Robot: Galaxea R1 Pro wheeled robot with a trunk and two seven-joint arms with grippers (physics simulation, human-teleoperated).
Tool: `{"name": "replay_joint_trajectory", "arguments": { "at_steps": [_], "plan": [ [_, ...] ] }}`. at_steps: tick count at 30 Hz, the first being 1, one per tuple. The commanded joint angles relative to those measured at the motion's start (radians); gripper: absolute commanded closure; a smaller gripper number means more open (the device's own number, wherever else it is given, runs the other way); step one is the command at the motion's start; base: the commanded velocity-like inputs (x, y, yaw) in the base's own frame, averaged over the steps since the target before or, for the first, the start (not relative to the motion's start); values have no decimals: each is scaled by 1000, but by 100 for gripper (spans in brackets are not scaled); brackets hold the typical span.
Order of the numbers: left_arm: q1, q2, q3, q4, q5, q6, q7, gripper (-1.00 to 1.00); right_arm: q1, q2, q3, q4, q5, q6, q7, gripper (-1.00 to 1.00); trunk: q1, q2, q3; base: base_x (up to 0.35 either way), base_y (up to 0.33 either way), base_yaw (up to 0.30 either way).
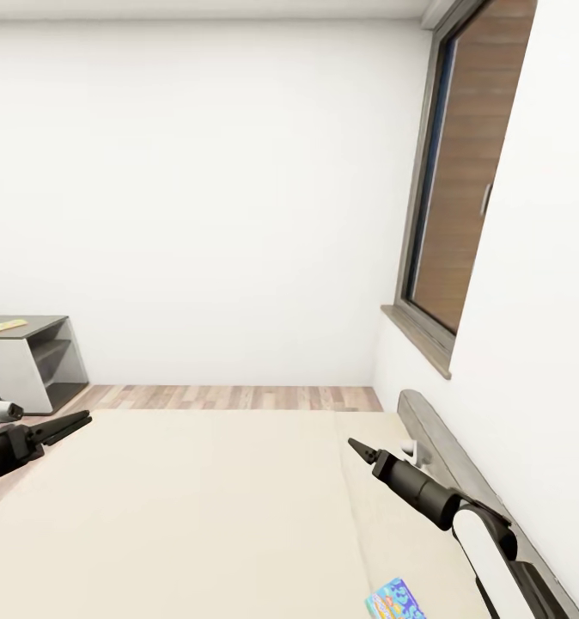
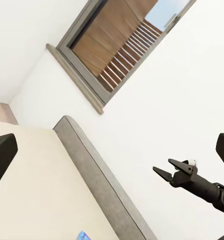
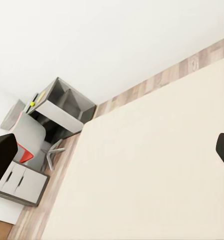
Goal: Put all the toys in the child's room - the three board games (two on the bed and one on the table), the two jigsaw puzzles on the table, and the tennis ball on the table - inside the toy box on the table in the child's room.
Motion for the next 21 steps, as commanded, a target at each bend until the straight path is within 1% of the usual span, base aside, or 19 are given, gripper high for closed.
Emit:
{"name": "replay_joint_trajectory", "arguments": {
  "at_steps": [1, 7, 14, 18, 21],
  "plan": [
    [0, 0, 0, 0, -2, 11, -5, -100, 0, -1, 0, 0, -1, 3, 2, -100, 0, -1, 0, 0, -253, 0],
    [0, 0, 0, 0, -2, 11, -5, -100, -1, -1, 0, 0, -1, 3, 2, -100, 0, -1, 0, 0, -223, 0],
    [0, 1, 0, 0, -2, 11, -5, -100, 0, -1, 0, -1, -1, 3, 2, -100, 0, -1, 0, 0, -60, 0],
    [0, 1, 0, 0, -2, 11, -5, -100, 0, -1, 0, 0, -1, 3, 2, -100, 0, -1, 0, 0, -176, 0],
    [0, 0, 0, 0, -2, 11, -5, -100, -1, -1, 0, 0, -2, 3, 1, -100, 0, -1, 0, 0, -55, 0]
  ]
}}
